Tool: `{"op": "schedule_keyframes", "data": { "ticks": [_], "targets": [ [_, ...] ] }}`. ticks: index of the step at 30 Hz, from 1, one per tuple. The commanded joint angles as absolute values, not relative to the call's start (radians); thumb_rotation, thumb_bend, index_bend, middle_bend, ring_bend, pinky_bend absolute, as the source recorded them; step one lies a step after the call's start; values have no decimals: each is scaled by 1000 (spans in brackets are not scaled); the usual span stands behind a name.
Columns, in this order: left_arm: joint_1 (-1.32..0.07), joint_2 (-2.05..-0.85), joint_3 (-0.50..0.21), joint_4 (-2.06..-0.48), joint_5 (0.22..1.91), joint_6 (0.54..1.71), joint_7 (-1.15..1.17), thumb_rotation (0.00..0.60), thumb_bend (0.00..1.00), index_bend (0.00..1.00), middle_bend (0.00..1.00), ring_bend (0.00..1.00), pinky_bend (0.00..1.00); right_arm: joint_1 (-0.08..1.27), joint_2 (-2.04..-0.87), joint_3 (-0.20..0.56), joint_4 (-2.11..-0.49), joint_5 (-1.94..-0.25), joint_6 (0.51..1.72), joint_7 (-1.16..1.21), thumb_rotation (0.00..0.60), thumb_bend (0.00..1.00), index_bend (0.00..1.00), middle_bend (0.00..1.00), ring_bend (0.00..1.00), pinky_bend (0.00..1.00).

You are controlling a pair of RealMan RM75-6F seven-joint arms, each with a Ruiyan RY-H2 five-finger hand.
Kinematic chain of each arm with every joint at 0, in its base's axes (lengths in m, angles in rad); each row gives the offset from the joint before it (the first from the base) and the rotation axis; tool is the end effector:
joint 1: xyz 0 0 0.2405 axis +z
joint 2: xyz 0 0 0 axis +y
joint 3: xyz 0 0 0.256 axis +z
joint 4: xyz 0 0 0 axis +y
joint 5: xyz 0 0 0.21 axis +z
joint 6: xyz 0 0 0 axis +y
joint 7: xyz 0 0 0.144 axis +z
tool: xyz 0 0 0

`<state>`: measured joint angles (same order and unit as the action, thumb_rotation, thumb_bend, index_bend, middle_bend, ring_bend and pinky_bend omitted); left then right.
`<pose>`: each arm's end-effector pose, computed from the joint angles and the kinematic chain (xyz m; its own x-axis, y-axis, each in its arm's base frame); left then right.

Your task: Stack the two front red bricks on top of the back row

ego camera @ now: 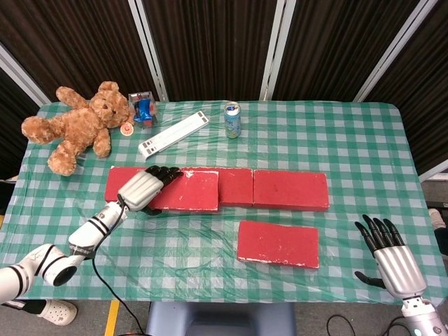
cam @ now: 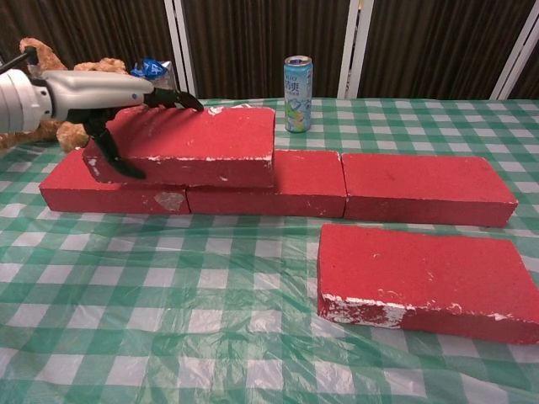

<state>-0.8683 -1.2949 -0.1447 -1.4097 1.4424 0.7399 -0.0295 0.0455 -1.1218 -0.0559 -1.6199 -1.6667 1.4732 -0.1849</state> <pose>-0.1431 0.3857 0.0454 0.6038 0.2494 0.7571 0.7165 -0.5862 -0.3782 -0.3023 -0.1439 0.1331 0.5608 -0.1073 0.8210 -0.8249 -0.1570 0.5430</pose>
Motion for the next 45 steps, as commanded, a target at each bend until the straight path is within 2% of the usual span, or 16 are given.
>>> {"op": "schedule_keyframes", "data": {
  "ticks": [1,11,17,20,25,28,45],
  "targets": [
    [-940,-1340,-158,-1298,1474,676,-149,600,273,0,731,579,559,39,-1129,-47,-1622,-1653,1482,-199,560,64,0,0,0,0],
    [-1001,-1426,-96,-1081,1558,650,-379,600,276,0,708,548,530,37,-1141,-33,-1620,-1627,1481,-222,560,64,0,0,0,0],
    [-1012,-1453,-50,-1012,1605,683,-438,600,277,0,698,538,516,39,-1141,-33,-1623,-1623,1475,-223,560,64,0,0,0,0],
    [-1013,-1459,-40,-1001,1618,708,-447,600,277,0,684,519,491,40,-1142,-31,-1624,-1621,1473,-227,560,64,0,0,0,0],
    [-1016,-1468,-29,-987,1616,721,-442,600,277,0,613,410,385,39,-1141,-31,-1627,-1621,1474,-227,560,64,0,0,0,0],
    [-1016,-1471,-25,-984,1605,716,-432,600,276,0,597,389,362,40,-1141,-31,-1626,-1620,1471,-226,561,64,0,0,0,0],
    [-1014,-1457,-29,-1033,1540,694,-315,600,274,0,561,356,353,44,-1140,-27,-1625,-1607,1461,-228,560,65,0,0,0,0]
  ]
}}
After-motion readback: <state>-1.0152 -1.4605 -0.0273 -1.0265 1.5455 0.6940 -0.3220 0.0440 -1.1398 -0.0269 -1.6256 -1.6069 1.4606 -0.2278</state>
